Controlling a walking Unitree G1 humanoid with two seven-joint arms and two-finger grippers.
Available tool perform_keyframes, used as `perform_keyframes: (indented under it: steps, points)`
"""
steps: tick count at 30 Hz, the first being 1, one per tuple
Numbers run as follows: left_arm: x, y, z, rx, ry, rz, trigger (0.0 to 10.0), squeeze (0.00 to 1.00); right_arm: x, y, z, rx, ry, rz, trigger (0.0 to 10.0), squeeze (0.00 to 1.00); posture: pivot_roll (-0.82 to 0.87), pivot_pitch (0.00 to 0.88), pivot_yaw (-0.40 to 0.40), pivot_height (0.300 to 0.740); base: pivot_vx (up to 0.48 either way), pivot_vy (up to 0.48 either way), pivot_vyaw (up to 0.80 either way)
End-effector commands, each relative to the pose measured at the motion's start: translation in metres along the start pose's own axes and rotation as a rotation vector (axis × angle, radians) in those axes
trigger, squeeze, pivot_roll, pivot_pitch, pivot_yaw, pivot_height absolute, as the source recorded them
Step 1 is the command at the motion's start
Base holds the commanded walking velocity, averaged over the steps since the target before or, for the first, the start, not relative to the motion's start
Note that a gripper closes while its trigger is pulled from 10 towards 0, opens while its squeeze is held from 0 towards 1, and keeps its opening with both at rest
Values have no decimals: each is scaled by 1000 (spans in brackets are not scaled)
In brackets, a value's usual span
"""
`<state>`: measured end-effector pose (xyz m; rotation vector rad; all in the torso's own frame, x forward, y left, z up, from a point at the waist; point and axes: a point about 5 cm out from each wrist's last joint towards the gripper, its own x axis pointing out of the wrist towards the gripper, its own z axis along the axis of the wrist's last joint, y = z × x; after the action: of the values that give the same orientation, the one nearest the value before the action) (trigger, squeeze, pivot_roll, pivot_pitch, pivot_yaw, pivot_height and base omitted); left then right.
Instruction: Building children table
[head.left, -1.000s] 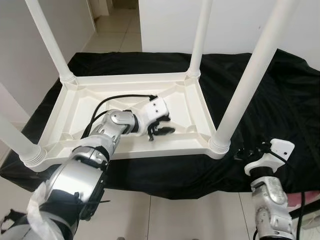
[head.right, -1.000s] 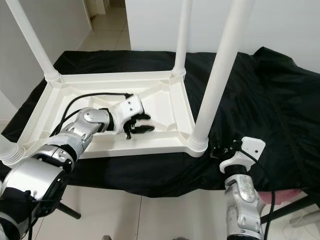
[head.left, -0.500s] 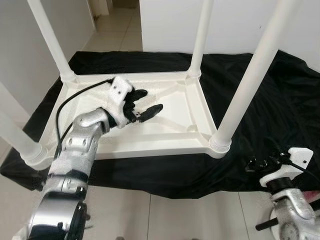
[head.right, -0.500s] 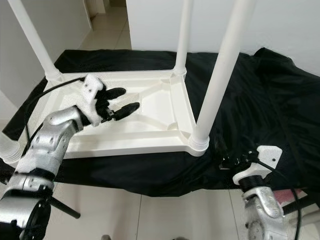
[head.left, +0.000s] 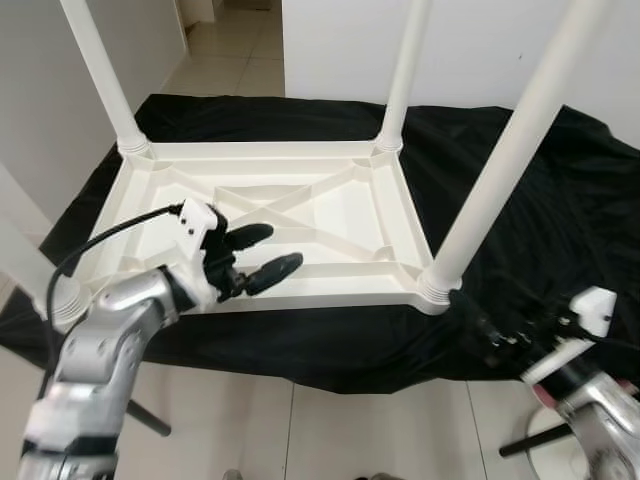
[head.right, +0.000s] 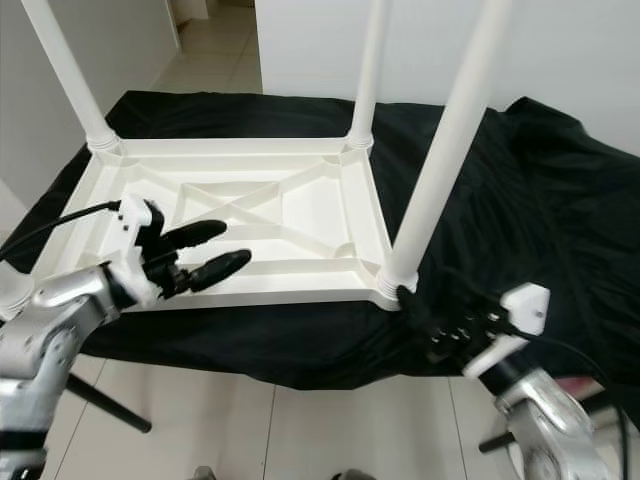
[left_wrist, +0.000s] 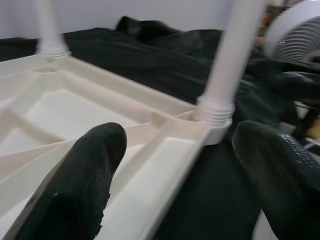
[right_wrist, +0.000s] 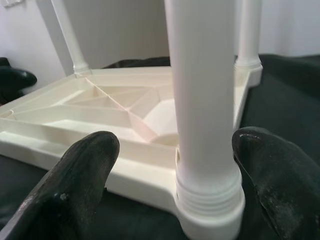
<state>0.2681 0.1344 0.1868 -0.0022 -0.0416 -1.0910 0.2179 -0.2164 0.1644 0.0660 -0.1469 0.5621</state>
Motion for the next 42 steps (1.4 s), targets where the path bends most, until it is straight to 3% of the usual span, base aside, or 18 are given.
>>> perform_keyframes:
  steps: [1,2,8,17,22,28,42]
  points:
    - [3,-11,-1,0,15,-48,10000,0,6,1,-2,1,19,25,10000,0,-47,30,-12,740,0,0,0]
    - [9,-19,-2,-1,7,-52,10000,0,13,-2,-2,-6,12,19,10000,0,-45,27,-13,740,0,0,0]
    - [28,-37,-3,-64,-10,-71,10000,0,32,-8,-5,-26,2,-6,10000,0,-35,12,-18,740,0,0,0]
    - [49,-38,1,-88,-61,-11,10000,0,50,-8,-16,-22,9,-18,10000,0,-37,7,-14,740,0,0,0]
    - [62,-42,-2,-114,-63,-13,10000,0,72,-13,-25,-24,-2,-67,10000,0,-46,3,-12,740,0,0,0]
    - [69,-43,-6,-75,-27,-61,10000,0,96,-21,-27,-71,38,-33,10000,0,-53,0,-16,740,0,0,0]
    - [75,-51,-6,-50,-36,-17,10000,0,97,-44,-31,-157,98,-31,10000,0,-43,0,-35,740,0,0,0]
